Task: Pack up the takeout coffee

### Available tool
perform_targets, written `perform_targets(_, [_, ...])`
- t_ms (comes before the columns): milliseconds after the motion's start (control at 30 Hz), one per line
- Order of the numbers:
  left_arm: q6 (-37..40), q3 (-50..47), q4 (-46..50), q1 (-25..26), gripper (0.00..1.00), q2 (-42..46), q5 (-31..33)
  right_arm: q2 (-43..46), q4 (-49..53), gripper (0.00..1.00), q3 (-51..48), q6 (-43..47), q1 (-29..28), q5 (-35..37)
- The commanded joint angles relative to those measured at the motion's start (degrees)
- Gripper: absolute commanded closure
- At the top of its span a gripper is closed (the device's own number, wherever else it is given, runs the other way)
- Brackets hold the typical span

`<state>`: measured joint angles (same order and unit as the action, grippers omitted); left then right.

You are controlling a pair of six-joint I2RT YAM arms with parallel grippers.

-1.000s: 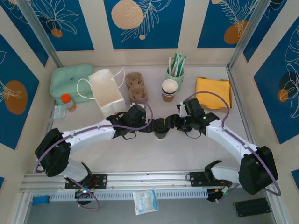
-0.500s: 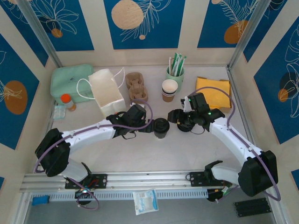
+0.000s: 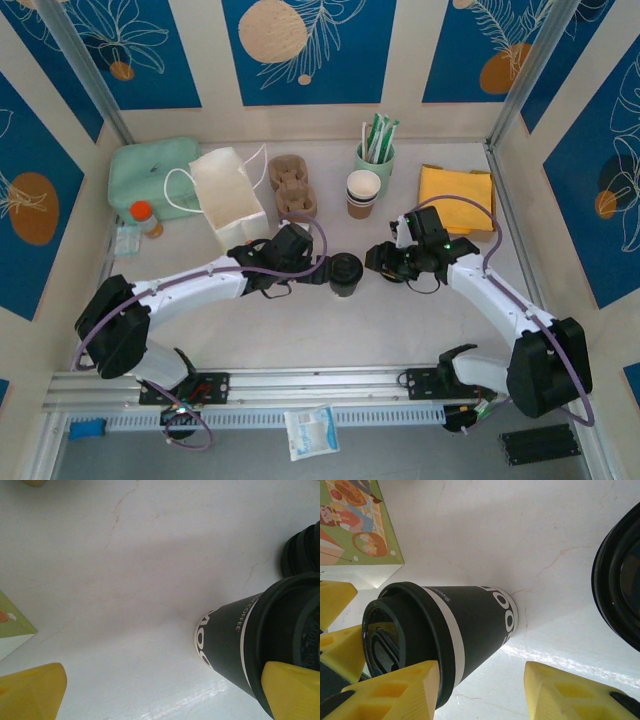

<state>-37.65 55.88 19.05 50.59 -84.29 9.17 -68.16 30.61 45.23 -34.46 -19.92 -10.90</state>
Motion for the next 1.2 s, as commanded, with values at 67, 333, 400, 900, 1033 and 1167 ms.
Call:
perform_targets(67, [0.56,1.16,2.75,-0.16,0.01,-0.44,-0.73,-0.92,-1.36,0.52,-0.59,0.22,-0.86,-1.74])
perform_targets(333, [0.58,1.23,2.55,-0.19,0.01,-0.61,-1.08,-2.14,-2.58,0.53,-1.63,-0.23,-1.81,-1.65])
perform_targets(400, [0.55,1.22,2.43,-0.16,0.01,-0.67,-1.15,-2.49,-2.84,0.53,-2.14,-0.26,-1.94,-1.29])
perform_targets(900, [-0.44,-0.77,0.94,0.02,0.00,-1.22,-2.21,-3.29,-3.14,0.54,-6.16,-1.72,-1.89,0.97])
perform_targets(1033, [-1.58,-3.25,-0.60,0.63,0.01,-1.72,-2.45,-3.62,-4.08,0.55,-9.57,-3.33,-1.87,1.84])
perform_targets(1167, [-2.69,-5.33,-1.91,1.14,0.01,-1.81,-2.66,-3.15,-5.03,0.56,-11.48,-3.95,-1.92,1.54])
